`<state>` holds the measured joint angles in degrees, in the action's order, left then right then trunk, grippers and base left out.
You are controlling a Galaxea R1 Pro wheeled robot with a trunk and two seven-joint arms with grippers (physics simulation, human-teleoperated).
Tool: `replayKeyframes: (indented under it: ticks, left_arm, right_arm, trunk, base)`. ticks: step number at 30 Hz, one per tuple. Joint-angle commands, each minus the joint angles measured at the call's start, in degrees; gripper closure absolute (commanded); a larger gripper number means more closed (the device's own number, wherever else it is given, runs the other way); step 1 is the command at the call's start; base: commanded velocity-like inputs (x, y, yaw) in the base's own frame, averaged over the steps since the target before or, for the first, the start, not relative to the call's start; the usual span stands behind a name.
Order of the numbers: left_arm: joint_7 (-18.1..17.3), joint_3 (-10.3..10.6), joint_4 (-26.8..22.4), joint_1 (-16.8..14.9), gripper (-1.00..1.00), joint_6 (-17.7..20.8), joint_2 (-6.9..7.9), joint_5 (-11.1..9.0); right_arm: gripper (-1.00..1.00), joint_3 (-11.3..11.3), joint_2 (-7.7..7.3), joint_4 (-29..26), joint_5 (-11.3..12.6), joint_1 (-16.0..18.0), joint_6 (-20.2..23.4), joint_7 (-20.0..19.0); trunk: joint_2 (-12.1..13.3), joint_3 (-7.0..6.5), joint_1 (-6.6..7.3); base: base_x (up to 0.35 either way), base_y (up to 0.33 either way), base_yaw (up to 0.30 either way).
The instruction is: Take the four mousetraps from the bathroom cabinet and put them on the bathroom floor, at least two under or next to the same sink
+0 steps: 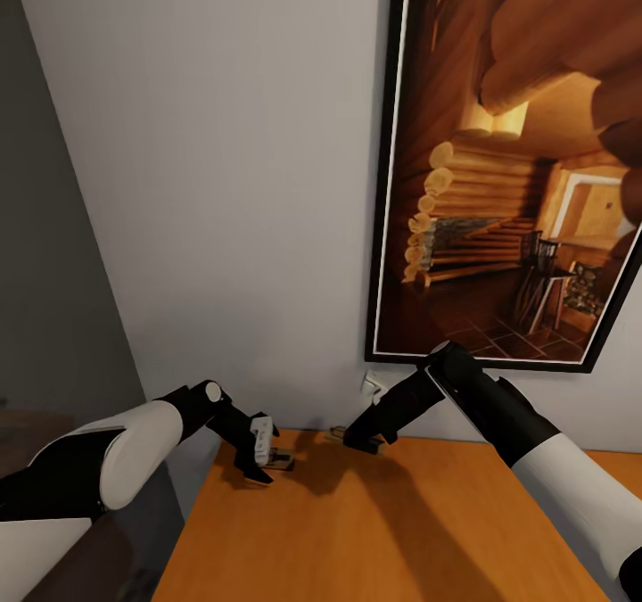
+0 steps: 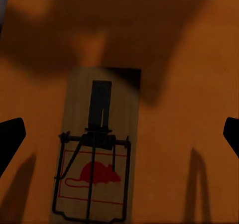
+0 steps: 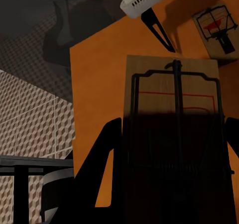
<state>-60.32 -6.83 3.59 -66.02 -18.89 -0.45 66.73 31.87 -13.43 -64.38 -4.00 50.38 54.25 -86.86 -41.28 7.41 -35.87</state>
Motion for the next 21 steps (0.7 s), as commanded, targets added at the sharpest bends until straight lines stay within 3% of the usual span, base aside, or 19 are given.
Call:
replayKeyframes:
  ticks: [1, 21]
  left_arm:
    - [0.0, -0.5, 0.1, -0.1, -1.00, -0.3, 0.14, 0.6]
    - [0.0, -0.5, 0.1, -0.1, -1.00, -0.3, 0.54, 0.7]
  right_arm:
    - [1.00, 0.0, 0.00, 0.0, -0.4, 0.1, 0.8, -0.6]
    - [1.00, 0.0, -0.02, 0.0, -0.4, 0.1, 0.8, -0.6]
  trunk:
    - [-0.1, 0.10, -0.02]
    - [-0.1, 0.10, -0.02]
  base:
    - [0.000, 0.000, 0.000]
    - [0.000, 0.000, 0.000]
